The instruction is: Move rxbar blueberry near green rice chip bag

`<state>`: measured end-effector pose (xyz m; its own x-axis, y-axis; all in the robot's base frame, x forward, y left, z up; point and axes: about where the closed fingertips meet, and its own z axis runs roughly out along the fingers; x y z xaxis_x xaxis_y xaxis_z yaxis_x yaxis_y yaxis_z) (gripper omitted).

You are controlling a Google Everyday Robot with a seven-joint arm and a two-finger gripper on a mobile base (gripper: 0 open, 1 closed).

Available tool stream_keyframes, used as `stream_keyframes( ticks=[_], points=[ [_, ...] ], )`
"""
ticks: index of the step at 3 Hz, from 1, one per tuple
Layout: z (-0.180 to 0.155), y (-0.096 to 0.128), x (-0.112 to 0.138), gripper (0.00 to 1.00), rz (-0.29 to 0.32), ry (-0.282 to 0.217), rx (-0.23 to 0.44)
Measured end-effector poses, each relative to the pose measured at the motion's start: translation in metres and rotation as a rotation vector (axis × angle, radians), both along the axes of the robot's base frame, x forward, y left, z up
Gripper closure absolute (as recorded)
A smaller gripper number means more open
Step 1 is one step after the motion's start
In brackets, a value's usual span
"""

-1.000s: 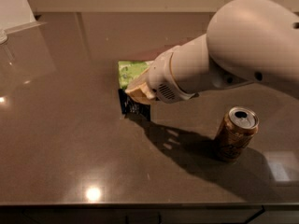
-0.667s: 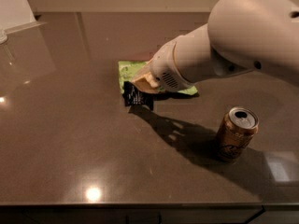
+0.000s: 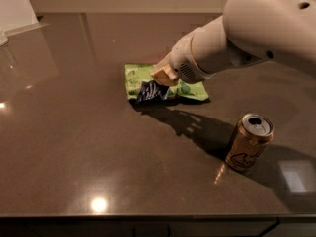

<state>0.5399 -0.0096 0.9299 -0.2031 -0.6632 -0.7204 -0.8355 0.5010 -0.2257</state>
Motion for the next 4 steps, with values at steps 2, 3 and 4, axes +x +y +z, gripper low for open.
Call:
stream_keyframes(
  ticks=[2, 3, 4],
  points=[
    [0.0018, 0.0027, -0.0013, 0.13, 0.005, -0.004, -0.002],
    [0.0026, 0.0042, -0.002, 0.0, 0.007, -0.005, -0.003],
    [0.0026, 0.0042, -0.002, 0.0, 0.008, -0.006, -0.003]
  ],
)
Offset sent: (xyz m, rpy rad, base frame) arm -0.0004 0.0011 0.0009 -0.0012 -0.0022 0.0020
